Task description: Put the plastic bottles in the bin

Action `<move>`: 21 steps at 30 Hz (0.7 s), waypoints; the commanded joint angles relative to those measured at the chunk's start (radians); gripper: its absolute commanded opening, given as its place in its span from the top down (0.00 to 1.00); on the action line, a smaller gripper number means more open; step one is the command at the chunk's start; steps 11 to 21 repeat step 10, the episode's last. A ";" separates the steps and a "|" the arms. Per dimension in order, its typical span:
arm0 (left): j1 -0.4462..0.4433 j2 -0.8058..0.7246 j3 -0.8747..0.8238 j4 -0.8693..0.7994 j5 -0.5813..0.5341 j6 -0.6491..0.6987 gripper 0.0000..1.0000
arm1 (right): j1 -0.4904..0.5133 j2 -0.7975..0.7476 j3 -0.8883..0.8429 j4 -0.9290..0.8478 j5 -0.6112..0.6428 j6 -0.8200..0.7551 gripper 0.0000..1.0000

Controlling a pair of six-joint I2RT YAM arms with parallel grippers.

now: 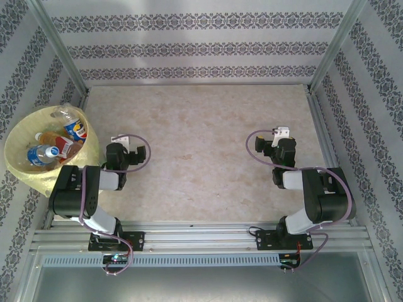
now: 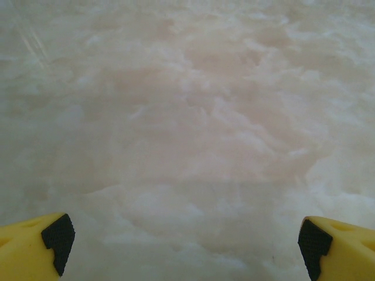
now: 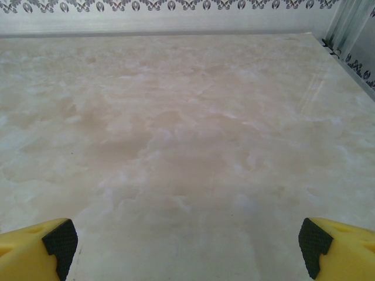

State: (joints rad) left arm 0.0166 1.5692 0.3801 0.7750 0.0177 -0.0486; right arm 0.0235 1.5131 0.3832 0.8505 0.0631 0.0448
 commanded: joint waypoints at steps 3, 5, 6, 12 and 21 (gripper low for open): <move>-0.023 -0.013 0.023 0.066 -0.109 0.010 0.01 | 0.000 -0.006 0.003 0.033 0.009 -0.012 0.02; -0.023 -0.014 0.021 0.073 -0.108 0.011 0.01 | -0.013 -0.005 0.008 0.025 -0.018 -0.004 0.02; -0.023 -0.007 0.017 0.087 -0.110 0.013 0.01 | -0.018 -0.005 0.009 0.024 -0.031 -0.003 0.02; -0.023 -0.012 0.020 0.076 -0.108 0.012 0.01 | -0.007 -0.005 0.008 0.025 -0.016 -0.013 0.02; -0.023 -0.012 0.020 0.076 -0.108 0.012 0.01 | -0.007 -0.005 0.008 0.025 -0.016 -0.013 0.02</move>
